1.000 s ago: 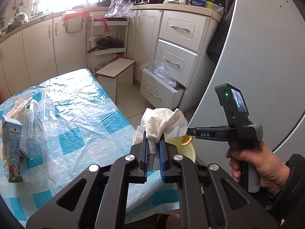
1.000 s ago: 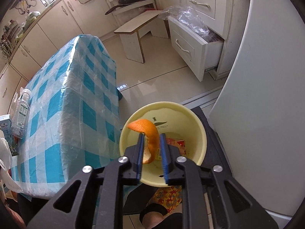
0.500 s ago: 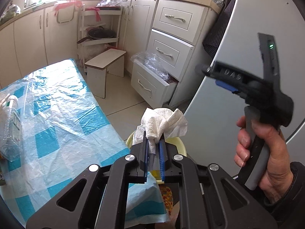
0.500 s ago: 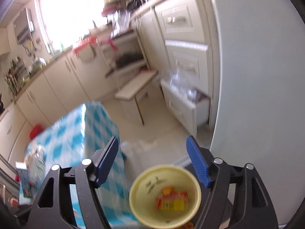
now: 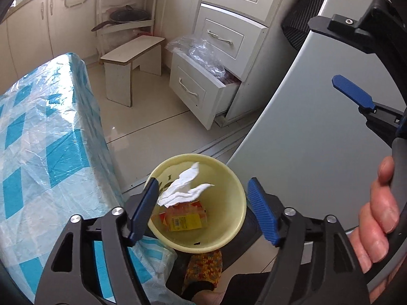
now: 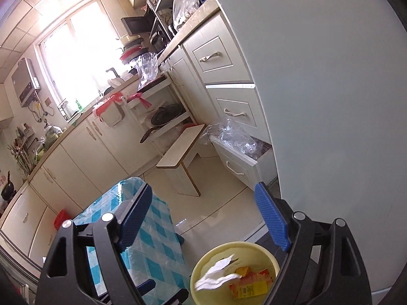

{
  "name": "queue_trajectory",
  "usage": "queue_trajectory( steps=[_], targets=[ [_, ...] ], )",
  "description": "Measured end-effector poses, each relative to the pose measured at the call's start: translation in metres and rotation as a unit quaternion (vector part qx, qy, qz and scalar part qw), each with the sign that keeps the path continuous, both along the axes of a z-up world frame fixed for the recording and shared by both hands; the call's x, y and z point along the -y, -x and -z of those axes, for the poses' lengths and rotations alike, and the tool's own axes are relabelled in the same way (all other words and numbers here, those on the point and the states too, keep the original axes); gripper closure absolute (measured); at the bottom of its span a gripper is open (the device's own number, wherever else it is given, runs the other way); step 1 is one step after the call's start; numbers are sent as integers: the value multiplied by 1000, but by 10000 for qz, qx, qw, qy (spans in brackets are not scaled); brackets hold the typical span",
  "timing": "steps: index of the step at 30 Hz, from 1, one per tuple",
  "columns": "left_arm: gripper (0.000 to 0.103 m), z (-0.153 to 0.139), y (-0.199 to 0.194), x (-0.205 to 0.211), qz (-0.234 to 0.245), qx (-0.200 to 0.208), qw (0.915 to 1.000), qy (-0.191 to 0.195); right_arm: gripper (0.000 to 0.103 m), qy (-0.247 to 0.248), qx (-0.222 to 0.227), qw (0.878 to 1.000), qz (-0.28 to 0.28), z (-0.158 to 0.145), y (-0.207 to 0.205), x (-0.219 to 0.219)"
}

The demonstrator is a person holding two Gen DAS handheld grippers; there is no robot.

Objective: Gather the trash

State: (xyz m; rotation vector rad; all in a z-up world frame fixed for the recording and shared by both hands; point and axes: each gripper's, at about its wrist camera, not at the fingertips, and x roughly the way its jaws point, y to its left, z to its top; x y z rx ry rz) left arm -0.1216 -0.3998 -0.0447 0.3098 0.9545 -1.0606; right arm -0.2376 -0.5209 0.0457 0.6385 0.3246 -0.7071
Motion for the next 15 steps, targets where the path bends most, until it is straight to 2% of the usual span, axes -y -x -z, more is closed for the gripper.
queue_trajectory(
  steps=[1, 6, 15],
  targets=[
    [22, -2, 1, -2, -24, 85, 10000, -8, 23, -9, -3, 10000, -22, 0, -1, 0],
    [21, -16, -1, -25, -231, 164, 9996, -40, 23, 30, -85, 9999, -127, 0, -1, -8],
    [15, -54, -6, -108, -998, 677, 9927, -42, 23, 196, -394, 9982, -395, 2, -24, -24]
  ],
)
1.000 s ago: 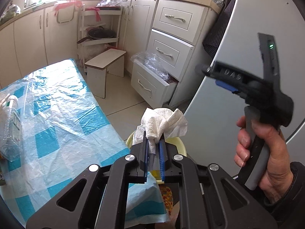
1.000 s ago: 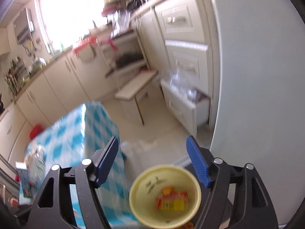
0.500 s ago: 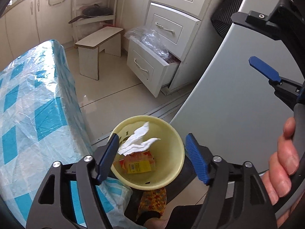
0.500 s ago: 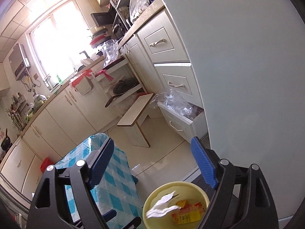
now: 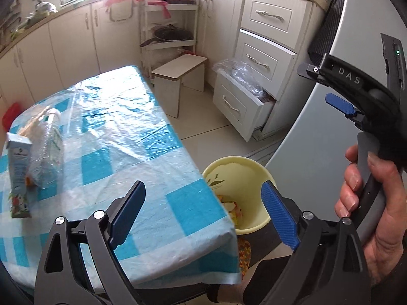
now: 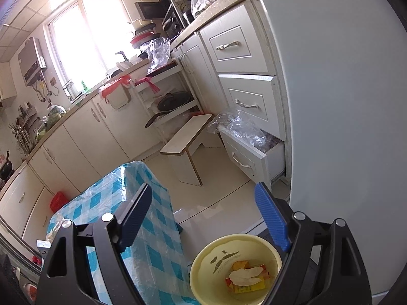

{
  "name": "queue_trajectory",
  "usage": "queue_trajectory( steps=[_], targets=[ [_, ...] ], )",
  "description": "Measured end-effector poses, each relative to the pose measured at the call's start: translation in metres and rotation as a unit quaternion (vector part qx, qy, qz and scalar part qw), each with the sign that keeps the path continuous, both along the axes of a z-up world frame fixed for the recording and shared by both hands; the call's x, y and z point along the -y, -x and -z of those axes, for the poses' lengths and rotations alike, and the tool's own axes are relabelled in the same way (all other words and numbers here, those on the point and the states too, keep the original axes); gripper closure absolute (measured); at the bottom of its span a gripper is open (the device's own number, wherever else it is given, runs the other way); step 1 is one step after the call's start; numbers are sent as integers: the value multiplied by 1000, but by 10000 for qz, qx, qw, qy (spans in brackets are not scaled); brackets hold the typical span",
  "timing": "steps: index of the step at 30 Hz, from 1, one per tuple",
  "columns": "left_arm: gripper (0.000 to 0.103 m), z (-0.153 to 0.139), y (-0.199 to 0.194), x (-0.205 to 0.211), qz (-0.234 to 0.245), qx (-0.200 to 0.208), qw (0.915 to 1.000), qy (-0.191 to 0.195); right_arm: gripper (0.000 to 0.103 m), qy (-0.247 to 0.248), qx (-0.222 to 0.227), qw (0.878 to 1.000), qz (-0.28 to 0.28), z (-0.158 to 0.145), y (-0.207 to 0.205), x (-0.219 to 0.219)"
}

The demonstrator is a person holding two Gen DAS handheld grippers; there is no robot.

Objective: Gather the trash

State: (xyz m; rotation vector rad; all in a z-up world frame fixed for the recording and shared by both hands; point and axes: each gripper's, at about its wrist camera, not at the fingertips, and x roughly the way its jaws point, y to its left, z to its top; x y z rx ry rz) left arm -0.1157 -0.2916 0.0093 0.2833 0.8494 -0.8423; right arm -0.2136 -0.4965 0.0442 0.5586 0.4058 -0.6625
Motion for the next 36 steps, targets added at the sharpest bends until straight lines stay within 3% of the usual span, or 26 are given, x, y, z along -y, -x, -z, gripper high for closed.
queue_trajectory(
  steps=[7, 14, 22, 26, 32, 36],
  targets=[
    [14, -15, -7, -51, -378, 231, 9990, 27, 23, 379, -227, 9982, -401, -2, -25, -30],
    [14, -11, -17, -99, -822, 257, 9962, 88, 23, 614, -350, 9950, -698, -2, -42, -49],
    [14, -9, -28, -123, -1140, 233, 9931, 168, 23, 644, -494, 9936, -782, 2, -51, -58],
    [14, -12, -32, -130, -1077, 346, 9933, 236, 23, 621, -549, 9933, -803, 5, -53, -58],
    [11, -30, -55, -164, -546, 1306, 9895, 278, 23, 473, -525, 9943, -800, 7, -51, -55],
    [11, -18, -103, -190, -500, 1075, 9928, 187, 23, 390, -532, 9946, -798, 9, -52, -53]
  ],
)
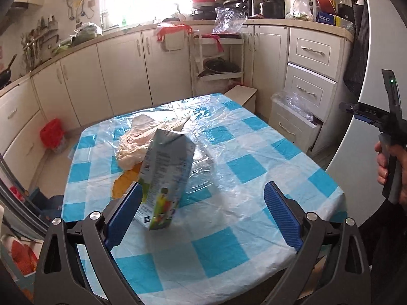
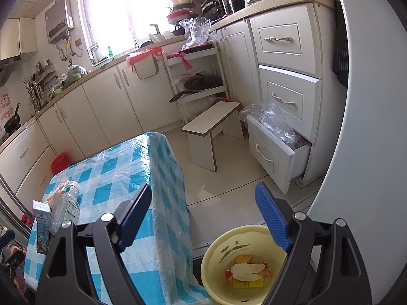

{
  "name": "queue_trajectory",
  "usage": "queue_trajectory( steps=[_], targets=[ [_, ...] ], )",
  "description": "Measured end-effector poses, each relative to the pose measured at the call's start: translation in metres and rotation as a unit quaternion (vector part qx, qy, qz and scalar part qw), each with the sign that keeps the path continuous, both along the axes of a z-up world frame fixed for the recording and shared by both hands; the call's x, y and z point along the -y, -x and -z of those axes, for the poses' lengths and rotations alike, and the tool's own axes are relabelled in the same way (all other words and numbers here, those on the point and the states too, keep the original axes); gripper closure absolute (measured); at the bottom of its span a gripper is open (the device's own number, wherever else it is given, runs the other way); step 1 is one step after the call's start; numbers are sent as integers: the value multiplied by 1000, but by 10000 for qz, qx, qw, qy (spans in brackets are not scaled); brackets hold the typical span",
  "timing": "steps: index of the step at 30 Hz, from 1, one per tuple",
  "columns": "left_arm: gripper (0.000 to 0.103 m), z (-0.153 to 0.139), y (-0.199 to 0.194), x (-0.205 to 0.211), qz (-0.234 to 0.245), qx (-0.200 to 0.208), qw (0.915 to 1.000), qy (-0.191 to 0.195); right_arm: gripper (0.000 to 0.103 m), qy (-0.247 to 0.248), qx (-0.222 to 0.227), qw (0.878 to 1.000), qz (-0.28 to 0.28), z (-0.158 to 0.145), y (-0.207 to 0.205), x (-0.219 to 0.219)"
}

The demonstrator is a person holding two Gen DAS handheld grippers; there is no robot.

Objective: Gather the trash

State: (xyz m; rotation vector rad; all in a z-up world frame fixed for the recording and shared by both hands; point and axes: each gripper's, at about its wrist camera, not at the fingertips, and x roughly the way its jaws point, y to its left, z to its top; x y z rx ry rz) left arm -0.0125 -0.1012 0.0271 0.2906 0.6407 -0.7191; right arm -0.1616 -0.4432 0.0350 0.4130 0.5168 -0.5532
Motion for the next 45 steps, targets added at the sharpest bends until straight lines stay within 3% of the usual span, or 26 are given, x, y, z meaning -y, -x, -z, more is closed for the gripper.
queue_trajectory(
  steps=[5, 15, 17, 19, 20, 23, 30, 36, 41, 45],
  targets=[
    [11, 23, -37, -3, 222, -178, 9992, -278, 23, 9, -82, 9999, -59, 3, -8, -4],
    [11, 44, -77, 6, 532, -491, 9967, -362, 23, -51, -238, 9995, -224, 10, -24, -9],
    [15, 47, -79, 7, 594, -547, 9961, -367, 23, -54, -264, 9993, -255, 12, -26, -11],
    [31, 50, -80, 9, 619, -625, 9953, -395, 23, -50, -294, 9991, -292, 13, -29, -12],
    [37, 52, -81, 10, 577, -675, 9951, -441, 23, -50, -308, 9990, -308, 14, -29, -13],
    [38, 51, -80, 7, 320, -686, 9963, -407, 23, -45, -343, 9988, -342, 15, -31, -15],
    [40, 33, -55, -34, -198, -687, 9973, 157, 23, -57, -361, 9987, -349, 16, -32, -16],
    [40, 37, -45, -92, -1045, -826, 9897, 532, 23, -70, -425, 9981, -451, 19, -34, -21],
    [40, 51, -45, -109, -1423, -896, 9845, 498, 23, 49, -412, 9954, -861, 17, -43, -41],
    [40, 55, -46, -115, -1625, -863, 9811, 593, 23, 121, -171, 9873, -1574, 9, -48, -79]
  ],
)
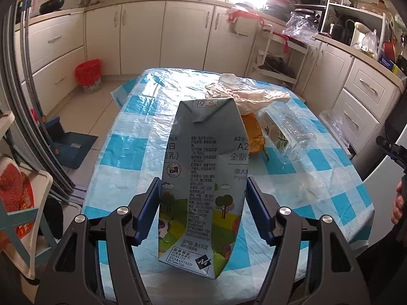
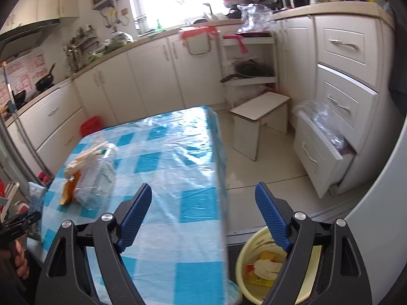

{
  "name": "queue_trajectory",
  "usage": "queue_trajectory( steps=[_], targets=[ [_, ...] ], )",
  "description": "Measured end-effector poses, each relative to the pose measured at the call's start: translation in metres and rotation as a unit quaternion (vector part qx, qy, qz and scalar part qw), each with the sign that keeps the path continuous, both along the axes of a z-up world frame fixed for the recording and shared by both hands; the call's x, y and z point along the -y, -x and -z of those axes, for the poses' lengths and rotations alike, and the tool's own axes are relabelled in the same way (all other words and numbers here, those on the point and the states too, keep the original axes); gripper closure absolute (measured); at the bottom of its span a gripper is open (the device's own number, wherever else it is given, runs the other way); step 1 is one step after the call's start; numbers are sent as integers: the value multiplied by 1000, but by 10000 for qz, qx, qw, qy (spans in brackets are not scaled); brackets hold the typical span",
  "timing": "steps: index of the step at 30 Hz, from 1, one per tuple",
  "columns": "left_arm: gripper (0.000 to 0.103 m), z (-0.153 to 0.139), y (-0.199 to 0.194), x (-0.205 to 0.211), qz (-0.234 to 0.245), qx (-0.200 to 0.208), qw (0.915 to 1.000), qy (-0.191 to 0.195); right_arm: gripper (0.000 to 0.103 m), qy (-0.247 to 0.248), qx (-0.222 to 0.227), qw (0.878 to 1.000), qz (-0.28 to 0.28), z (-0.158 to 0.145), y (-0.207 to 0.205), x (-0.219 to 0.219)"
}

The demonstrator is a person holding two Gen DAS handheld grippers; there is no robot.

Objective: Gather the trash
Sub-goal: 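Grasp the orange peel with the right tool while the left tool holds the carton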

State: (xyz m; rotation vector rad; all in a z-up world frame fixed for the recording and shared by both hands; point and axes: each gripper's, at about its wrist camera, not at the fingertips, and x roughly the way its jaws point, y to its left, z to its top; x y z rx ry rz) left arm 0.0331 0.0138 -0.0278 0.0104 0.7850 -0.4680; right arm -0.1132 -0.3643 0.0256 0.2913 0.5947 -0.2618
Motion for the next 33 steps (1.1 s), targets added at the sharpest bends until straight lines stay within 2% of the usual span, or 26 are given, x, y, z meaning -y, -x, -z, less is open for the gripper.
queue_trajectory(
  steps=[3, 6, 9, 12, 16, 22, 26, 30, 31, 33],
  targets=[
    [40, 2, 1, -5, -80, 10, 9999, 116, 24, 31, 176, 9963, -847, -7, -7, -46],
    [40, 2, 3, -12, -134, 12, 9996, 254, 35, 27, 175, 9858, -1670, -7, -22, -98],
    [40, 1, 4, -21, -183, 1, 9991, 390, 43, 19, 24, 9766, -2152, -4, -49, -140],
    [40, -2, 3, -32, -262, -6, 9981, 554, 51, -296, -152, 9726, -2300, 4, -82, -164],
    [40, -4, 3, -43, -333, -12, 9967, 747, 53, -493, -454, 9699, -2340, 18, -127, -185],
    [40, -4, 3, -50, -321, -31, 9952, 923, 63, -312, -996, 9671, -2319, 42, -173, -211],
    [40, -3, 0, -53, -310, -52, 9944, 1012, 67, -314, -1156, 9679, -2208, 50, -187, -214],
    [40, -1, -1, -53, -321, -73, 9942, 1021, 93, -380, -1155, 9694, -2131, 51, -192, -215],
    [40, 0, -1, -53, -322, -73, 9943, 1017, 96, -387, -1122, 9695, -2146, 50, -191, -215],
    [40, 1, -1, -52, -318, -67, 9945, 998, 97, -340, -1039, 9698, -2179, 47, -186, -217]
  ],
)
